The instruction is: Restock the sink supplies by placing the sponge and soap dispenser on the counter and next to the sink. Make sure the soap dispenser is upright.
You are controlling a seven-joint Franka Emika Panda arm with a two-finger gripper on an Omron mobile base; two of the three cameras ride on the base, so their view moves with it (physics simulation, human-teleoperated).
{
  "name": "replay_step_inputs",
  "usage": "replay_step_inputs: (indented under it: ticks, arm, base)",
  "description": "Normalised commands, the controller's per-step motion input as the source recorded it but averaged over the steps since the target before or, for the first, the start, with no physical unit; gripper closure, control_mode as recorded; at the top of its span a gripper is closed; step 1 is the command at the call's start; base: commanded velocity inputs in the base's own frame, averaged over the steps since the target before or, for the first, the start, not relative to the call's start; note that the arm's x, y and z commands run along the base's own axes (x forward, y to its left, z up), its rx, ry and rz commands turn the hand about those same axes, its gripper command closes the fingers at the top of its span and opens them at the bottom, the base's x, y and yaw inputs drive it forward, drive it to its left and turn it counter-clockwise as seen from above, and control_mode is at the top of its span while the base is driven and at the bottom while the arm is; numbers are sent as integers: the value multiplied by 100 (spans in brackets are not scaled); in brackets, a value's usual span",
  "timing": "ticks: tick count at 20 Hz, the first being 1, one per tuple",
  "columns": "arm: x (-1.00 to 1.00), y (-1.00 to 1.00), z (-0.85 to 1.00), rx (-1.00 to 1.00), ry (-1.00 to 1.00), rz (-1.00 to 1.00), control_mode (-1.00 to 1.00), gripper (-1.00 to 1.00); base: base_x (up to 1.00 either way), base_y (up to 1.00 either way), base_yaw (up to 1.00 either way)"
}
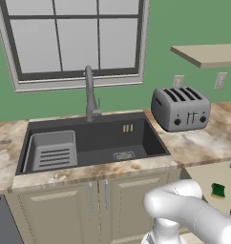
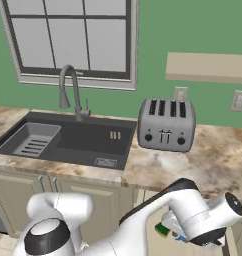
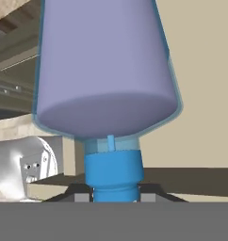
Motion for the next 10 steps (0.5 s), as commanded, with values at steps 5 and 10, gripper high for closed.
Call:
replay_step_inputs:
  ticks: [5,10]
  arm:
    - [15,42,81,-17,4,3,-100,100]
    - [0,8,19,-3,-1,1,-100,100]
  base:
    - [0,0,0]
    - [0,0,0]
